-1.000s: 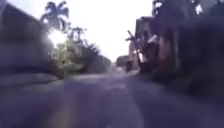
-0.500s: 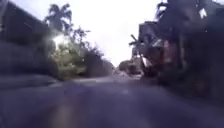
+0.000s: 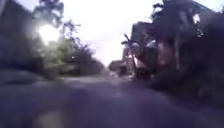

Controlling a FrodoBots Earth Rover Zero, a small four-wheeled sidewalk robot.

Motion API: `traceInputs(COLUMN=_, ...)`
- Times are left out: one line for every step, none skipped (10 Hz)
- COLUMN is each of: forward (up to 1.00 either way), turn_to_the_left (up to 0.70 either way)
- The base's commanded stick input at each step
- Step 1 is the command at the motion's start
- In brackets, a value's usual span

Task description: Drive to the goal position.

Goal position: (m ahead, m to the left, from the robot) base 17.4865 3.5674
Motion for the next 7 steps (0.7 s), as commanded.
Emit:
traceInputs(forward=0.70, turn_to_the_left=-0.07)
traceInputs(forward=0.70, turn_to_the_left=-0.15)
traceInputs(forward=0.70, turn_to_the_left=-0.35)
traceInputs(forward=0.70, turn_to_the_left=-0.35)
traceInputs(forward=0.70, turn_to_the_left=-0.35)
traceInputs(forward=0.70, turn_to_the_left=-0.28)
traceInputs(forward=0.70, turn_to_the_left=-0.12)
